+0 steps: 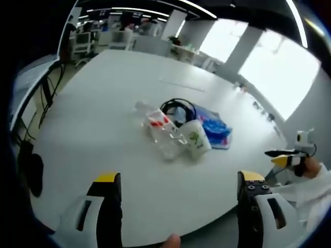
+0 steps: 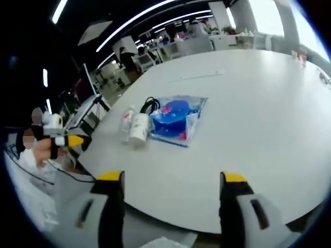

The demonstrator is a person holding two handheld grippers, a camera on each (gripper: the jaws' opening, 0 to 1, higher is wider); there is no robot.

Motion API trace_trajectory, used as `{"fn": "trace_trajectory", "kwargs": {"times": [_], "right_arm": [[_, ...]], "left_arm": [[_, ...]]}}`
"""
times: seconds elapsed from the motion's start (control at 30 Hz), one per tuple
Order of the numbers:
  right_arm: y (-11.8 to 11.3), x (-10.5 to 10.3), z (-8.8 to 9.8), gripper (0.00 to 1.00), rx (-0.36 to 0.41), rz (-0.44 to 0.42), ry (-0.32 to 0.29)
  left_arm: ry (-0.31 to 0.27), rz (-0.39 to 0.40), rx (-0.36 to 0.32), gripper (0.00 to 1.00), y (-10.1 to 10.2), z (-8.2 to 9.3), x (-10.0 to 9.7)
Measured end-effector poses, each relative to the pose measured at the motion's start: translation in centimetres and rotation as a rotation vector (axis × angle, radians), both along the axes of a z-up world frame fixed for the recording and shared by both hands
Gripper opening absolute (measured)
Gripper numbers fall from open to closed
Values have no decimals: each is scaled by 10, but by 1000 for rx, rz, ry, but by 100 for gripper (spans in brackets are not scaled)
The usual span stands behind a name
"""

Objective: Arrange the tabletop items into an orderly group along one side of the table until the central work area is clear of visible clutter.

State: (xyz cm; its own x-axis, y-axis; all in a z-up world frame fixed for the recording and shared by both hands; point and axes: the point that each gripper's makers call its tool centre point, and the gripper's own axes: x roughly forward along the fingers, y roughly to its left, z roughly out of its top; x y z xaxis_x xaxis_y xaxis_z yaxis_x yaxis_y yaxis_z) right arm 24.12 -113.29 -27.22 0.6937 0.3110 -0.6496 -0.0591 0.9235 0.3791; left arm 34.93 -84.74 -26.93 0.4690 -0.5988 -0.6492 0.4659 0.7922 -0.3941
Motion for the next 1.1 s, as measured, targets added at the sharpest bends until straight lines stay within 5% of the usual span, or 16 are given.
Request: {"fn": "trace_trajectory", "kwargs": {"times": [1.1], "right_arm": [[6, 19, 2, 73, -19, 31, 4]], "left_arm": [[25, 6, -9, 89, 9, -8, 12]]}}
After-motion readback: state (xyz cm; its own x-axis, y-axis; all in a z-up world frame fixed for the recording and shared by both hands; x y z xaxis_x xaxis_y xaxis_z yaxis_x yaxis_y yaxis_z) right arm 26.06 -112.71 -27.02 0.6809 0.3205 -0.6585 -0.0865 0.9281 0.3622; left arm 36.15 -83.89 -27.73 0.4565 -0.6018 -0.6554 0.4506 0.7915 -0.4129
